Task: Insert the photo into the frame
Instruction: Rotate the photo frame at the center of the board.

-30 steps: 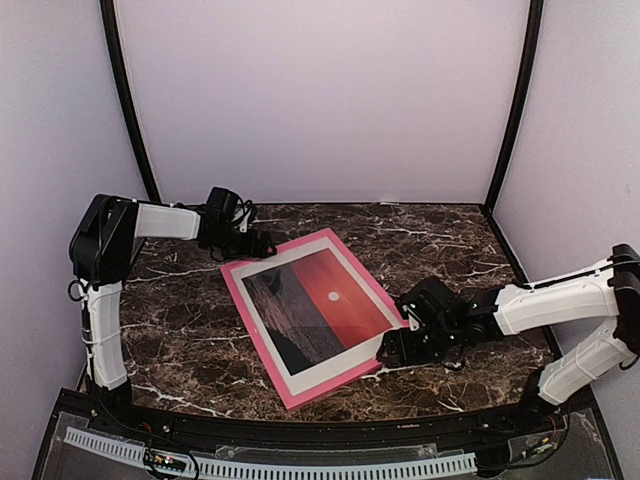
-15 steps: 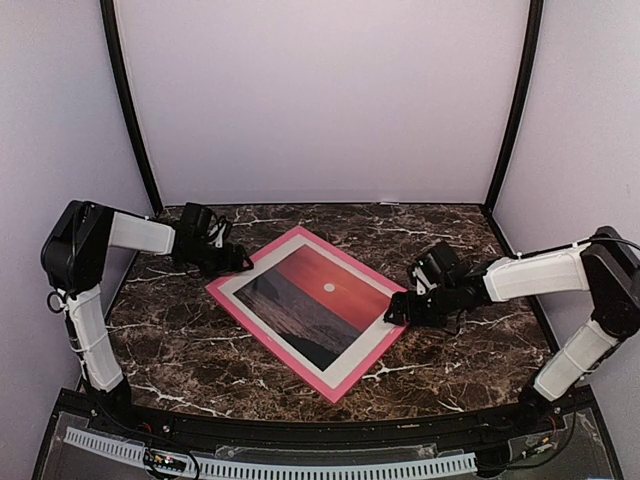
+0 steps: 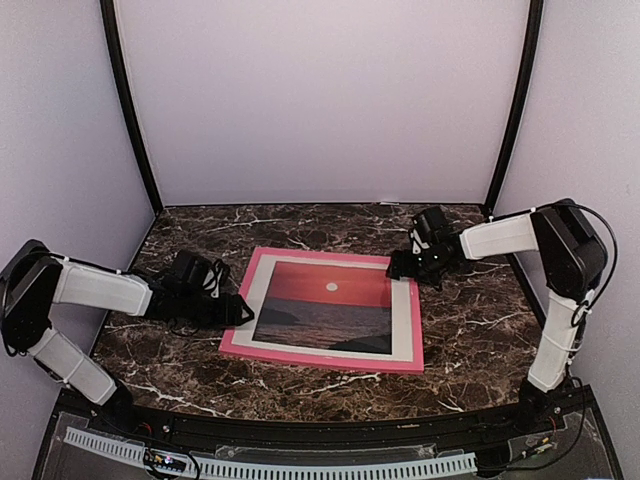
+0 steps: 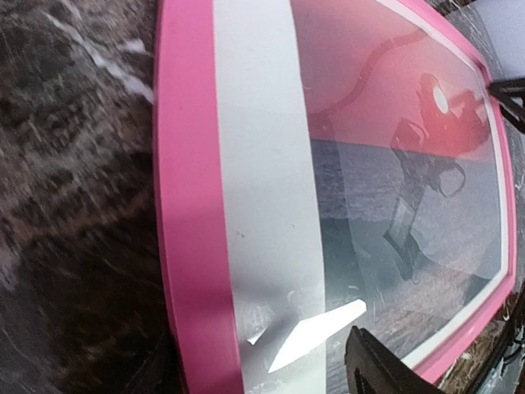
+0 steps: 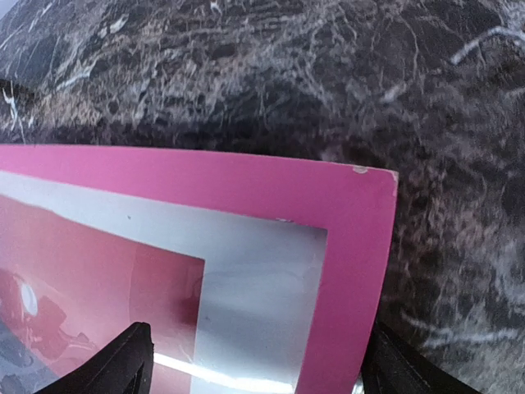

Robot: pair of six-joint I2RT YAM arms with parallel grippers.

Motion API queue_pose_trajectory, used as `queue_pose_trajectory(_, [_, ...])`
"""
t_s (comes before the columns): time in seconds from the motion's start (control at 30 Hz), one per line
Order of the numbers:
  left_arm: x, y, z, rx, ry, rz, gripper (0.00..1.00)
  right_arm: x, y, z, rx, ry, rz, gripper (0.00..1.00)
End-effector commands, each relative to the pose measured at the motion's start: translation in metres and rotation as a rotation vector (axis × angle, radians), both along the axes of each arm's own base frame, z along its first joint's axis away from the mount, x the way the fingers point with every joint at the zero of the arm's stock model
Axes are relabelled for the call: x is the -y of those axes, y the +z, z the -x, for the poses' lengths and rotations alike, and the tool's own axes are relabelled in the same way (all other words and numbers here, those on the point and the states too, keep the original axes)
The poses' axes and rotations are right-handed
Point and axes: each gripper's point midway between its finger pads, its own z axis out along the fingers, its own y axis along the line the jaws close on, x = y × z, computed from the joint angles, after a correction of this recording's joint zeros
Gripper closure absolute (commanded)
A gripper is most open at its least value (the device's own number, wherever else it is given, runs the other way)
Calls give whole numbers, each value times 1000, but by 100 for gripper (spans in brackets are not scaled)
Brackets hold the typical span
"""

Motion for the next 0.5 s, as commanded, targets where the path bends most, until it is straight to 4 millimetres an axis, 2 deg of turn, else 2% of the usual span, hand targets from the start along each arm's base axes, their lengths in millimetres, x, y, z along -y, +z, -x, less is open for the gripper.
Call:
queue_pose_trajectory(0.0, [33,4,49,-110,-72,144,29,-48,9,-3,-7,171,-108,13])
queue_pose_trajectory(0.13, [27,18,46,-62,-45,123,25,-32,23,-13,50,148,-14,13])
queue_pose_trajectory(0.3, [7,48,23,96,1,9,12,5,63,-13,181,85,129,11])
queue_pose_trajectory(0.43, [-18,86,2,275,51,-129,3,29,97,0,281,57,191,7])
queue_pose_trajectory(0.47, [-21,102,-2,332,52,-141,2,35,110,5,313,46,198,6])
